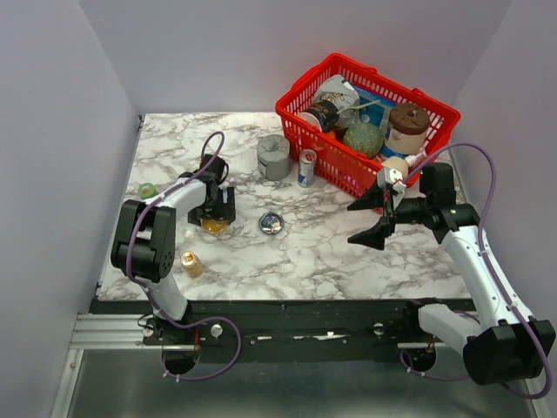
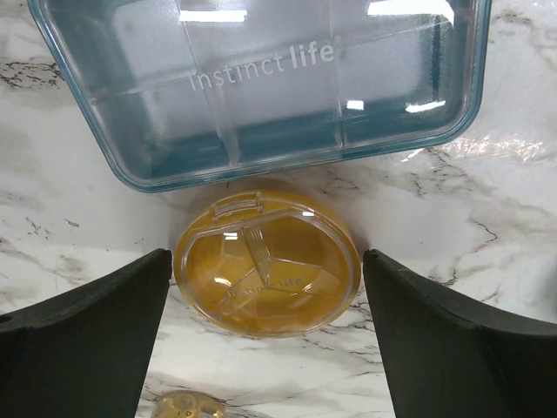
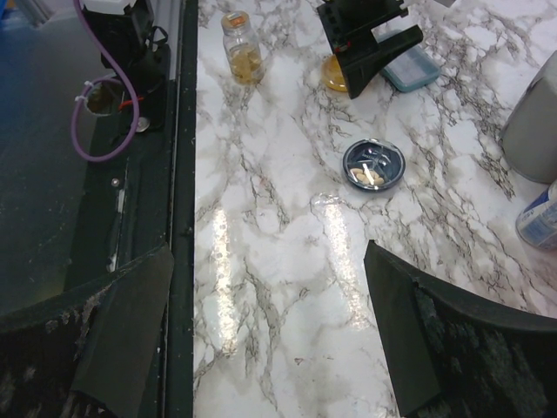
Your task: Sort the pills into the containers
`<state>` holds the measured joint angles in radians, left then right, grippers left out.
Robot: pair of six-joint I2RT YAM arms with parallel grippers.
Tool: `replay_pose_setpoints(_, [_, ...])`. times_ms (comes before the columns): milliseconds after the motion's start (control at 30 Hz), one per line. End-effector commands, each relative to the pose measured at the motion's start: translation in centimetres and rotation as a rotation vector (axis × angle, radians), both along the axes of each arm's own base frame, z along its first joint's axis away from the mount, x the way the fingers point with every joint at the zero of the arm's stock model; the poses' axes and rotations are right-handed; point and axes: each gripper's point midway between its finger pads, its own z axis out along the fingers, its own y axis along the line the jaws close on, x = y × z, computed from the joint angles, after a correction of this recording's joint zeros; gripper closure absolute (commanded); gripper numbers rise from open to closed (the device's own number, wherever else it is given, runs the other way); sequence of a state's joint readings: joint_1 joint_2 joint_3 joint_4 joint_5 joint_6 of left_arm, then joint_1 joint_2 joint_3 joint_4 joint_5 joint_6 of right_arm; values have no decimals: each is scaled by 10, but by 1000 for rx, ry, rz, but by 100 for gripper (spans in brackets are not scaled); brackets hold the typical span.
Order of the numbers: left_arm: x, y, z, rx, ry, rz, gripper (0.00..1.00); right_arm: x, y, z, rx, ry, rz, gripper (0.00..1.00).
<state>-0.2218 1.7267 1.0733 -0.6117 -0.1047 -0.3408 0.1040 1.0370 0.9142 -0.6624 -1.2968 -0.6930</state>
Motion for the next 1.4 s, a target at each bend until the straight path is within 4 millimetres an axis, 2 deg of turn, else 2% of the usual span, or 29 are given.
replay_pose_setpoints(0, [8,3,8,8,-25,9,1,-6,4,8,27,-23,44,0])
replay_pose_setpoints(333, [5,1,7,-3,-21,9,2,-6,4,8,27,-19,50,0])
replay_pose_setpoints(467, [4,0,7,-10,-20,7,6,-6,4,7,26,-16,49,0])
replay_pose_setpoints(567, [2,-1,6,-17,-17,6,13,-6,4,8,25,-20,50,0])
replay_pose_setpoints(733, [-1,-3,8,-30,-20,2,33,-6,4,8,26,-19,51,0])
replay_pose_setpoints(833, [-3,-6,14,-56,-33,-3,44,-6,4,7,24,-17,53,0])
replay_pose_setpoints(900, [-6,-11,19,-84,-44,-9,56,-6,4,6,24,-11,53,0])
replay_pose_setpoints(1000, [-10,-16,31,-121,-74,-16,64,-5,4,5,21,-10,51,0])
replay_pose_setpoints(1200, [-25,-45,60,-275,-142,-113,66,-5,4,4,25,-5,55,0])
replay_pose_setpoints(1300, [-34,-71,72,-350,-172,-216,67,-5,4,4,30,11,56,0])
replay_pose_setpoints(1367, [-45,-97,79,-377,-184,-322,67,-5,5,10,31,20,56,0])
